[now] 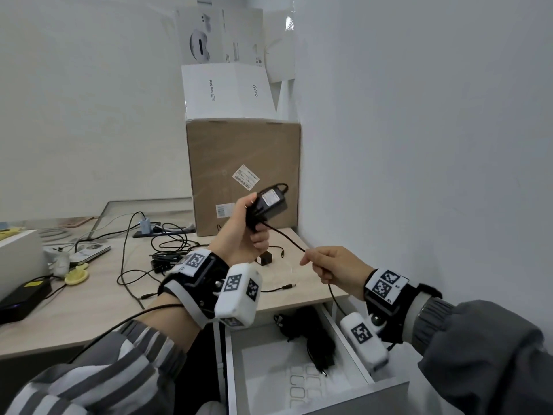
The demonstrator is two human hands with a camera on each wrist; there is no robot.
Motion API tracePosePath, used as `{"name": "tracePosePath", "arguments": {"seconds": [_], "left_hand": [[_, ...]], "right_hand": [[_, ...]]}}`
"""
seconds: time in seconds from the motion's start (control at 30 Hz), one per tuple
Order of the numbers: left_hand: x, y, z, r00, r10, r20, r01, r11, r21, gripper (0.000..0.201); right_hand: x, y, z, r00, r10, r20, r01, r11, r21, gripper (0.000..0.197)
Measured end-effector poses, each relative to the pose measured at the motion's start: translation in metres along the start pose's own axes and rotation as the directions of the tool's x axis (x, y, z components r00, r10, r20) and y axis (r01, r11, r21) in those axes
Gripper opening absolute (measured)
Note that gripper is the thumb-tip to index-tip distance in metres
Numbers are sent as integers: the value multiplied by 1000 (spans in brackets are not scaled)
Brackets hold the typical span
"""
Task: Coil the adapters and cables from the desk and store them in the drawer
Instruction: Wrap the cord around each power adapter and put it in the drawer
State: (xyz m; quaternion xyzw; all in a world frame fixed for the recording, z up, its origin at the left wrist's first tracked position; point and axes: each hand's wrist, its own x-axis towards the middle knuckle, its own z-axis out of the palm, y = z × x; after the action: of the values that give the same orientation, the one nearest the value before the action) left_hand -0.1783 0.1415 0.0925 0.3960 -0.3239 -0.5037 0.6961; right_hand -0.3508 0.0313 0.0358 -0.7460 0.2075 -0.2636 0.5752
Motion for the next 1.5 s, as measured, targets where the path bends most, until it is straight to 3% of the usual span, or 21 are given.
{"name": "tracePosePath", "arguments": {"seconds": [0.1,0.2,0.27,0.33,0.4,0.47,0.53,0.6,0.67,0.77,0.87,0.93,1.07,1.3,1.5], "left_hand": [[-14,-9,-1,981,-170,91,134,939,317,36],[-23,-31,0,947,-298,121,143,727,672,20],[-23,-42,-3,953,-295,63,108,530,841,18],[-17,-53,-8,982,-181,-58,133,434,891,21],[-7,-66,-13,988,-81,-132,155,519,841,36],[2,-76,-13,988,-33,-149,128,715,688,50],[5,-78,-12,990,-9,-140,80,855,513,38],[1,-69,-8,991,-1,-132,53,918,393,16],[0,-60,-7,991,-14,-135,52,958,281,17],[2,-55,-10,989,-4,-147,34,978,205,26],[4,-57,-10,983,90,-162,-50,971,234,25],[5,-59,-10,958,134,-254,-71,968,242,21],[8,-55,-15,898,170,-407,-78,969,235,17],[3,-54,-16,888,144,-436,-42,971,235,19],[9,-54,-16,895,193,-402,-46,937,348,15]], "right_hand": [[8,2,-9,998,48,-47,-52,994,-91,23],[16,-7,-10,995,56,-85,-77,962,-263,23],[18,-20,-9,995,37,-91,-72,903,-423,18],[20,-29,-4,996,-28,-88,-25,832,-554,18],[22,-32,8,993,-100,-67,39,792,-609,21],[22,-31,21,987,-153,-59,81,771,-632,24],[23,-27,30,974,-210,-88,107,764,-636,25],[23,-24,32,959,-251,-128,119,772,-624,24],[21,-24,32,951,-272,-146,135,793,-595,19],[17,-26,35,944,-308,-113,193,800,-568,20],[10,-26,46,943,-332,-29,252,766,-591,22],[6,-22,53,926,-376,-35,279,746,-605,22],[-1,-10,58,918,-379,-114,262,798,-542,15],[0,3,56,966,-256,-43,206,858,-471,8],[-3,0,56,949,-309,-61,251,859,-446,10]]}}
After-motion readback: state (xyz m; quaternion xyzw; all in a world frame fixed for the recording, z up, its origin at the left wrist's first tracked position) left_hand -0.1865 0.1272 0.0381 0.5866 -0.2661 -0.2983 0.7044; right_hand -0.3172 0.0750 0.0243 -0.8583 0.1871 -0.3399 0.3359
